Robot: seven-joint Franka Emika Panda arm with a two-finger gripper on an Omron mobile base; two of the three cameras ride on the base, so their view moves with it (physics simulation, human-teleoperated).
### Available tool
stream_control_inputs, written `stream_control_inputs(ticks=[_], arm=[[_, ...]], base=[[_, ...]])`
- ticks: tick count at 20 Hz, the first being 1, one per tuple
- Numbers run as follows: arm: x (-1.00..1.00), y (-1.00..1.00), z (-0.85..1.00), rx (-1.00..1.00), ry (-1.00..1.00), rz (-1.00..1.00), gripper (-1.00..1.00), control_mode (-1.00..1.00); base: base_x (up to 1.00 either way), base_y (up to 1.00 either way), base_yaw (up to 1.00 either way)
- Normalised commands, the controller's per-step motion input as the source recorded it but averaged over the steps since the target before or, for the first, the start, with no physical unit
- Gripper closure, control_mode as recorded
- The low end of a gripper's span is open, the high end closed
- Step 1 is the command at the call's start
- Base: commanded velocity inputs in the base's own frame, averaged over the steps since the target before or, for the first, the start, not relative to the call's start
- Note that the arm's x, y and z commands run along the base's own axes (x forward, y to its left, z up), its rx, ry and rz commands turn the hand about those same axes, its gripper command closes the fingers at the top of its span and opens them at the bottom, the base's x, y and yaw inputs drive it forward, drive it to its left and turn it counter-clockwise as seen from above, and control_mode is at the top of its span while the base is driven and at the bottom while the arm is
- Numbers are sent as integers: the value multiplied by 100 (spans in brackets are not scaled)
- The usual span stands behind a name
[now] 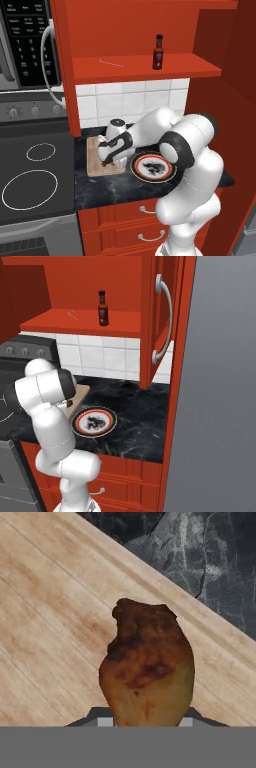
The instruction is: Pick the chicken drumstick from the plate and place it on the cutting board. Then pick the condiment bottle from the cabinet and place it next to the cutting board.
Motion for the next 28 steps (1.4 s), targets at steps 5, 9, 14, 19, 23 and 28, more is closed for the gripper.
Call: stream_control_inputs(ticks=[5,9,14,19,23,28], arm=[[26,24,-5,0,0,0,-100,-100],[21,17,-1,0,0,0,-100,-100],[7,2,8,0,0,0,-100,-100],[0,0,20,0,-1,0,-100,-100],[-1,0,36,0,0,0,-100,-100],[-4,0,40,0,-10,0,-100,-100]], base=[[0,0,0],[0,0,0],[0,0,0],[0,0,0],[0,0,0],[0,0,0]])
